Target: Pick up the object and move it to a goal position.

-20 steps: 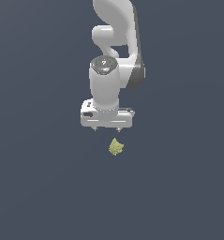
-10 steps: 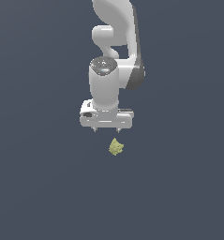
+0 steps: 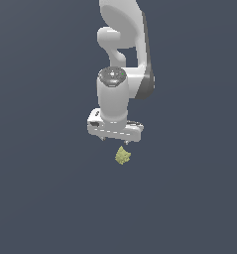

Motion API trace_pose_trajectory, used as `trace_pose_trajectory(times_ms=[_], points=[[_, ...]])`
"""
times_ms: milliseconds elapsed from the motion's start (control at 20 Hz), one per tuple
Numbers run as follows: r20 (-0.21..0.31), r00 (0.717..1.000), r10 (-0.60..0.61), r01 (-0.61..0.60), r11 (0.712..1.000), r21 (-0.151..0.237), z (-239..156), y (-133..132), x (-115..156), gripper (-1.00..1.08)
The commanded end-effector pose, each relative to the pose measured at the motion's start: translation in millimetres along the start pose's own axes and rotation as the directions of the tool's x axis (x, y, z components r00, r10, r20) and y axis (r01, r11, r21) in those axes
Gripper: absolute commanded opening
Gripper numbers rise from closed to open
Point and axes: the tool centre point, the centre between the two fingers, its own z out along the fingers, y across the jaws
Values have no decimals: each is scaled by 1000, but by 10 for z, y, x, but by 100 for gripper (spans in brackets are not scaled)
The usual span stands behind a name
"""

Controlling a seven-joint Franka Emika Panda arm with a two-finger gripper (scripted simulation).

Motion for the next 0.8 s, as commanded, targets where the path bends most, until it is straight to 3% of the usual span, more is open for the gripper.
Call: trace_pose_trajectory(times_ms=[0, 350, 750], points=[[3, 999, 53, -53, 999, 0, 58, -33, 11, 100], [12, 974, 228, -228, 974, -3, 249, -140, 45, 100], [18, 913, 408, -408, 913, -11, 458, -252, 72, 100]])
